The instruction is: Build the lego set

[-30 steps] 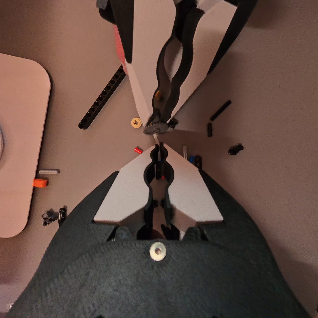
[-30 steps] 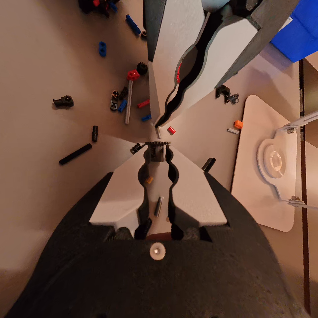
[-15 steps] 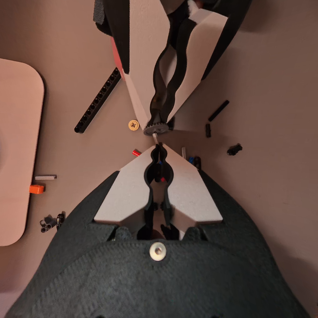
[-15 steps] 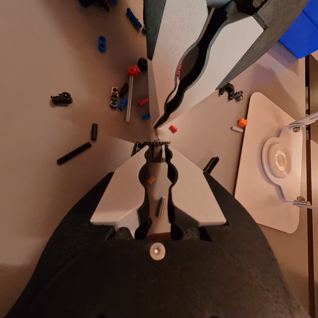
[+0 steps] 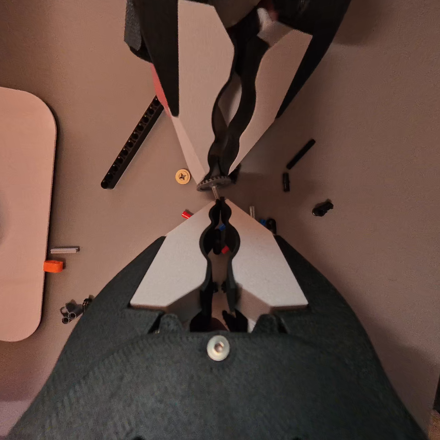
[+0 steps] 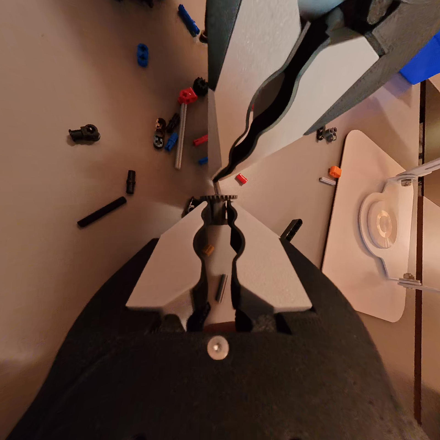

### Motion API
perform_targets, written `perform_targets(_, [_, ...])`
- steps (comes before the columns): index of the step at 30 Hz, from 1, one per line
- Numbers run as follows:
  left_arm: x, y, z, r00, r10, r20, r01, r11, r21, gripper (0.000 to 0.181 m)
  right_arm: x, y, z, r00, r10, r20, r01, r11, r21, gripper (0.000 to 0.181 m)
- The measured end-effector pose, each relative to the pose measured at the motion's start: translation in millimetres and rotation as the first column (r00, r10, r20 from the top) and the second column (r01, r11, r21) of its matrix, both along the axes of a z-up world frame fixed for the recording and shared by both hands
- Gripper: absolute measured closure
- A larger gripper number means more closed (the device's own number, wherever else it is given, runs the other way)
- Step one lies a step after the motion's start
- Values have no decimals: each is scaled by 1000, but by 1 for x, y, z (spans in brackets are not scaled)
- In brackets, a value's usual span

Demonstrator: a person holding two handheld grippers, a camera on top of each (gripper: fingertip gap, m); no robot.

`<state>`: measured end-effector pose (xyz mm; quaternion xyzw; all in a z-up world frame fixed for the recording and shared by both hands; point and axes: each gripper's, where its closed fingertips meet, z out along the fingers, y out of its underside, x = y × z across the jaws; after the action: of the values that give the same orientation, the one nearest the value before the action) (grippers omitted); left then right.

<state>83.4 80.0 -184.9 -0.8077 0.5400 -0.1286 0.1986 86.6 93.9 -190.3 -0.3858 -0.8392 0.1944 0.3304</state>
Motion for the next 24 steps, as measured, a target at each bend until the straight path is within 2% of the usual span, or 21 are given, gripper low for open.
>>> perform_targets(13, [2, 4, 2, 999, -9, -35, 9, 1000, -18, 181, 0, 0, 0, 1000, -1, 10, 1, 999, 41, 172])
perform_targets(24, [1, 5, 2, 1000, 29, 3, -29, 1000, 7, 181, -1, 0, 0, 1000, -3, 3, 3, 1000, 25, 172])
